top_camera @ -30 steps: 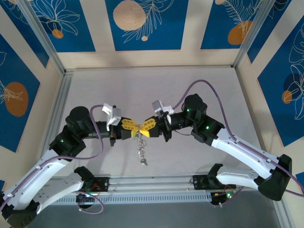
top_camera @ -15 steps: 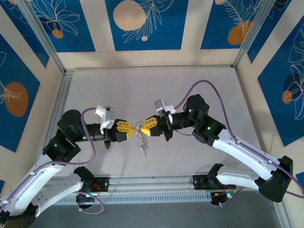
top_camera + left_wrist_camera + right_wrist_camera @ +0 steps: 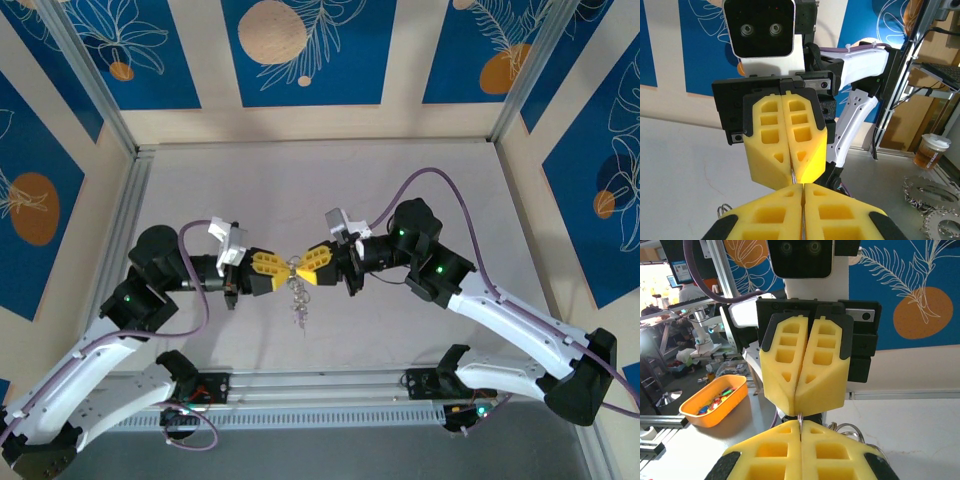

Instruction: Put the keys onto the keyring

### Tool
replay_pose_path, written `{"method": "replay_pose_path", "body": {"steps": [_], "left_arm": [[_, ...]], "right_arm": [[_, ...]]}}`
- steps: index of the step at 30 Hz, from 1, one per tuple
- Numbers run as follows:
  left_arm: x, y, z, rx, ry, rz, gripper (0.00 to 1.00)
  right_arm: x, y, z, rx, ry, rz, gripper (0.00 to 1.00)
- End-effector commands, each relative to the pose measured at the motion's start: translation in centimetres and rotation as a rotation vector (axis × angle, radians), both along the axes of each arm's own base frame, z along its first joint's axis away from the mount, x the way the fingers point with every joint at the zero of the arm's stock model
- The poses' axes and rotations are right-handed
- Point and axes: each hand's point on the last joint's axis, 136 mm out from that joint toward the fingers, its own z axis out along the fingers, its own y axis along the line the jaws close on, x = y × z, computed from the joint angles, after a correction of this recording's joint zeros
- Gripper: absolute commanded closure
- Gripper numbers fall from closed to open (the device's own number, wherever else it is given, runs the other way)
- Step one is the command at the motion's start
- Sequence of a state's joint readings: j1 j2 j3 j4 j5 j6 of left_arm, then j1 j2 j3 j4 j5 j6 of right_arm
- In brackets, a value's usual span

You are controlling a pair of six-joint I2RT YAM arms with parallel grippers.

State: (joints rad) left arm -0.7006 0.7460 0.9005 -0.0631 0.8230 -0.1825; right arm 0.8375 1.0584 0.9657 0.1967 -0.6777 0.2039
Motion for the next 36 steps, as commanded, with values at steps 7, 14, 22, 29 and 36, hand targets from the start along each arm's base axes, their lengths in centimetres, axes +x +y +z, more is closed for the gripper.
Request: {"method": "replay_pose_path", "body": {"steps": [7,14,22,29,36], "left_arm": [[-0.3,-0.3,-0.3,-0.003,0.002,-0.035,0.92],[-0.4,-0.2,-0.4,0.001,0.006,-0.036,0.92],[0.1,-0.6,-1.5,0.029,0.034,-0.035,0.95],[0.4,-0.7,-1.9,0.048,0.037,-0.02,0.96],[0.6,-0.8,-2.2,0.055,0.035,-0.014,0.97]], "right_arm": [[0.4,0.3,0.8,0.031,-0.015,-0.011,1.0],[0.7,0.8,1.2,0.028,-0.006,-0.013,1.0],[1.3,1.0,0.7,0.033,-0.002,-0.037,1.0],[1.5,0.5,1.3,0.061,-0.016,-0.038,1.0],[0.9,0.4,1.4,0.078,-0.024,0.002,1.0]]}}
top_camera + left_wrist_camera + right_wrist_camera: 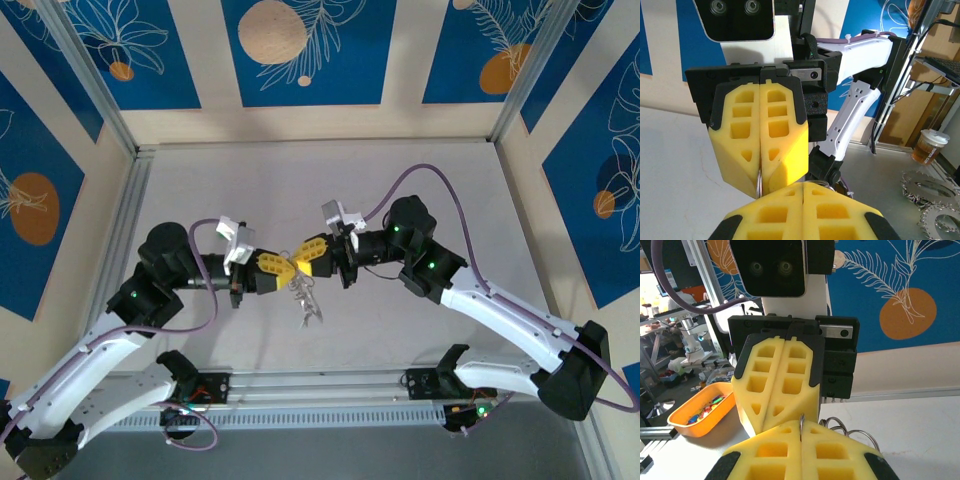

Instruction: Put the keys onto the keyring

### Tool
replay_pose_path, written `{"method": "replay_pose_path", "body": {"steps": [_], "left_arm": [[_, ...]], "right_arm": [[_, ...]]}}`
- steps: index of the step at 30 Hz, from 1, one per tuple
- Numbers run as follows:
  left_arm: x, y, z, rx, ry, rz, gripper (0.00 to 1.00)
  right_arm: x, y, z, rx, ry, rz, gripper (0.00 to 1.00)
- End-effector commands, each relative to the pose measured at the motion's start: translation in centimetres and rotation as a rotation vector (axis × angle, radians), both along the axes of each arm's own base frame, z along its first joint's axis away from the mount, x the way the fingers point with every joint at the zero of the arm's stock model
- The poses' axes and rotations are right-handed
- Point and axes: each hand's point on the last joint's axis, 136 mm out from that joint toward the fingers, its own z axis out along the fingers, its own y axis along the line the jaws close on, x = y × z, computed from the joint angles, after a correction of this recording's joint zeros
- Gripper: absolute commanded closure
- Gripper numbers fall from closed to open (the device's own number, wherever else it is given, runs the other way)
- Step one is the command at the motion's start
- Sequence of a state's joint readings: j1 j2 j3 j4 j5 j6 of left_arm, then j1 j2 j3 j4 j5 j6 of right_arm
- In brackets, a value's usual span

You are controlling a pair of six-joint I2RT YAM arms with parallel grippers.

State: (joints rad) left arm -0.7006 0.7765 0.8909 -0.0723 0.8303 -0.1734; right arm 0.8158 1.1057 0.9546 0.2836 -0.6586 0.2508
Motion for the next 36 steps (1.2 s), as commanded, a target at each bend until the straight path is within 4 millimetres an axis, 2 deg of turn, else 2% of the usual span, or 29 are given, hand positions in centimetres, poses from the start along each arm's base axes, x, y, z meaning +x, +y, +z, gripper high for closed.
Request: {"method": "replay_pose_path", "body": {"steps": [1,6,14,20,28,32,36], "left_arm": [[0.0,-0.2,-0.9,0.023,0.004,-0.007,0.98],[0.0,0.0,-1.0,0.019,-0.014,0.007,1.0],[-0.2,0.6,-0.4,-0.002,-0.052,0.03,1.0],[-0.1,0.4,-0.6,0.0,-0.045,0.027,1.0],[-1.6,0.7,-0.2,0.0,-0.042,-0.038,1.0],[-1.2,1.0,-0.3,0.019,-0.06,0.0,0.81],[-1.0,1.1,-0.2,0.018,-0.076,0.014,0.78]], "right_arm": [[-1.0,-0.2,1.8,0.065,-0.055,0.045,1.0],[-1.8,-0.4,1.6,0.062,-0.061,0.08,1.0],[-4.6,-1.2,0.6,0.033,-0.103,0.164,1.0],[-4.6,-1.4,0.8,0.047,-0.113,0.145,1.0],[-4.8,-1.6,1.3,0.052,-0.111,0.142,1.0],[-4.7,-1.6,1.1,0.049,-0.113,0.128,1.0],[-4.6,-1.5,1.0,0.046,-0.112,0.122,1.0]]}}
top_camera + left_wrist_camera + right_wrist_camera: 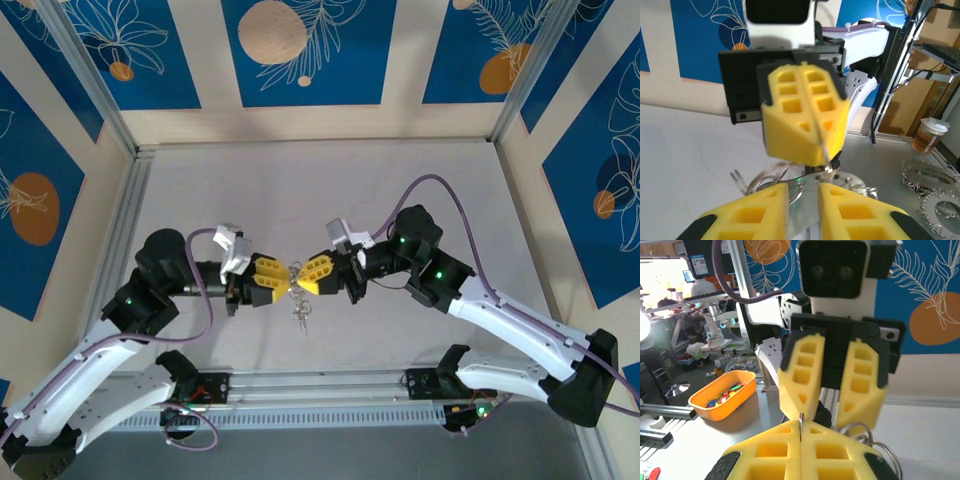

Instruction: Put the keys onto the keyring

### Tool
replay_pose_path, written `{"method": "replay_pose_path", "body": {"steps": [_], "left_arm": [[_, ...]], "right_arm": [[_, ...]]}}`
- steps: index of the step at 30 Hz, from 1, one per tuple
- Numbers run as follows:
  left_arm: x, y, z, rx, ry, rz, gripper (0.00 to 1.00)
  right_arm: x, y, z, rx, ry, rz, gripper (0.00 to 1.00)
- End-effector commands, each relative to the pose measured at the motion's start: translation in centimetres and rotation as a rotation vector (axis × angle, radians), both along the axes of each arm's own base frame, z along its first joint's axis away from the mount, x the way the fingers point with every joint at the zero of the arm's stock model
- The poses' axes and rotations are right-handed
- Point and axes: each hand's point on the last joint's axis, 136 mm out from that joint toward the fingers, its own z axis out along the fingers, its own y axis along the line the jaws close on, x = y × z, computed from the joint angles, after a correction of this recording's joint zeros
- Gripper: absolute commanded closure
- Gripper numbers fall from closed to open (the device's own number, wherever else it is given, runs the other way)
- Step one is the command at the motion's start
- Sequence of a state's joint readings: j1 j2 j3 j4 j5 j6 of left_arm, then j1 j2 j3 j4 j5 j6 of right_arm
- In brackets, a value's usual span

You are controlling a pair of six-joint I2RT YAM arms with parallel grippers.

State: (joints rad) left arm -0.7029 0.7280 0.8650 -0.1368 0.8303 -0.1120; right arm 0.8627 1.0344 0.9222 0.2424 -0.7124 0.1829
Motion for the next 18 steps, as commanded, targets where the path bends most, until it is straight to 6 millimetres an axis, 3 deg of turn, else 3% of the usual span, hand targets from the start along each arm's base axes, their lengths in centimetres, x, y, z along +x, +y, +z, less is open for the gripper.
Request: {"method": "replay_pose_path", "body": {"steps": [1,18], "left_arm": [[0.0,0.5,1.1,-0.014,-0.053,0.028,0.78],[-0.8,0.5,2.2,-0.047,-0.067,-0.012,0.83]], "right_arm": [[-1.0,-0.6,1.0,0.034,-0.044,0.024,1.0],[1.1,0.0,0.4,0.012,-0.039,-0.093,1.0]]}}
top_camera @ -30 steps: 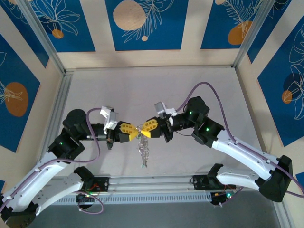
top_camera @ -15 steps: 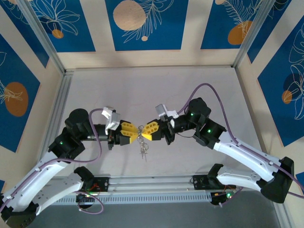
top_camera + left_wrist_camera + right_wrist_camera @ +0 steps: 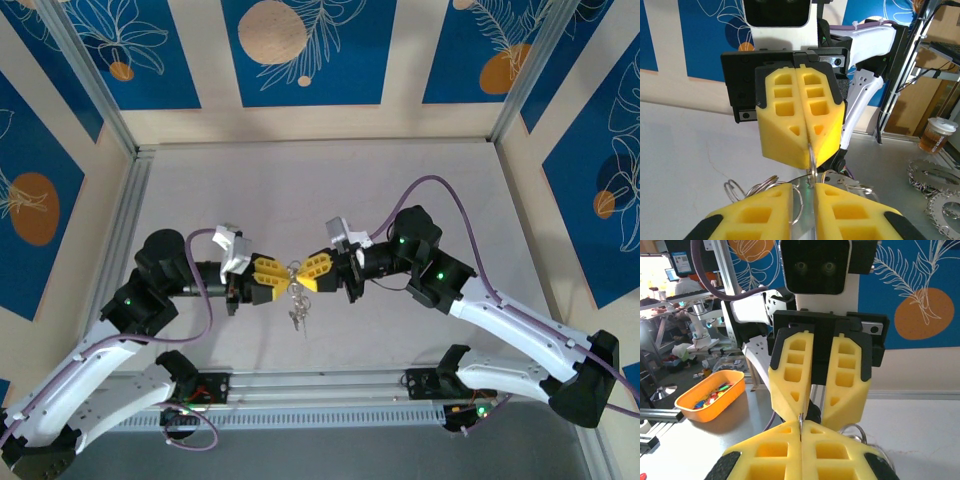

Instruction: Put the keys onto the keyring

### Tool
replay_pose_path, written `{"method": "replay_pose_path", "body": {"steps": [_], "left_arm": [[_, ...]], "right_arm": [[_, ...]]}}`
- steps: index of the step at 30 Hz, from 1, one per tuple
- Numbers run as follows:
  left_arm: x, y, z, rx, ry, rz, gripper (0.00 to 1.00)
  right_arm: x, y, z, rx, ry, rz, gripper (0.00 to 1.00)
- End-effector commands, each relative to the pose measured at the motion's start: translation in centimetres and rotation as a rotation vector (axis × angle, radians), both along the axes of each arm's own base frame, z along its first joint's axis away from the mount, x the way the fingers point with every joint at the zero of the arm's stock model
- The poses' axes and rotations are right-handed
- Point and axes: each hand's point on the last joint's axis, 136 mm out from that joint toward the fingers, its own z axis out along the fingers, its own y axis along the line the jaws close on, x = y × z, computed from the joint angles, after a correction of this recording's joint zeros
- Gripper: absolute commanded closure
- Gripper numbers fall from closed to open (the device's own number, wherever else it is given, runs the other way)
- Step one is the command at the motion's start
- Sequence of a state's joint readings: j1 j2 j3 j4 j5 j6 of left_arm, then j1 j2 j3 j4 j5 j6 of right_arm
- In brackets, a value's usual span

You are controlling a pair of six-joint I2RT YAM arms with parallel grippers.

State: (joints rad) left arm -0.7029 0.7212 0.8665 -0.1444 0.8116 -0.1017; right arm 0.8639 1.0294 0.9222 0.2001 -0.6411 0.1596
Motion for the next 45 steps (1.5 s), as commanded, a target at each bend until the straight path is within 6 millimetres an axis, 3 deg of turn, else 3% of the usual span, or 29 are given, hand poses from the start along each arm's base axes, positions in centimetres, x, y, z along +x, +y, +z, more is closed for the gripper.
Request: {"method": "replay_pose_path", "body": {"steps": [1,19,27,29,36,41,45], "left_arm": [[-1.1,0.4,2.2,-0.049,-0.056,-0.033,0.83],[-0.7,-0.1,1.8,-0.04,-0.041,-0.046,0.85],[-0.5,-0.4,0.8,-0.006,-0.016,-0.056,0.94],[-0.5,-0.4,0.8,-0.005,-0.017,-0.057,1.0],[-1.0,-0.2,1.1,-0.012,-0.041,-0.069,1.0],[-1.1,0.1,1.0,-0.01,-0.059,-0.058,1.0],[-1.1,0.0,0.9,-0.01,-0.059,-0.064,1.0]], "right_arm": [[0.0,-0.1,1.0,0.032,-0.043,-0.021,1.0],[0.3,0.7,0.9,0.027,-0.044,-0.01,1.0],[0.3,0.7,1.6,0.053,-0.062,-0.015,1.0],[0.3,0.7,1.7,0.057,-0.065,-0.009,1.0],[0.6,0.6,1.4,0.05,-0.053,-0.02,1.0],[1.7,-1.5,0.6,0.002,-0.022,-0.119,0.73],[2.3,-3.3,0.1,-0.021,-0.006,-0.184,0.65]]}}
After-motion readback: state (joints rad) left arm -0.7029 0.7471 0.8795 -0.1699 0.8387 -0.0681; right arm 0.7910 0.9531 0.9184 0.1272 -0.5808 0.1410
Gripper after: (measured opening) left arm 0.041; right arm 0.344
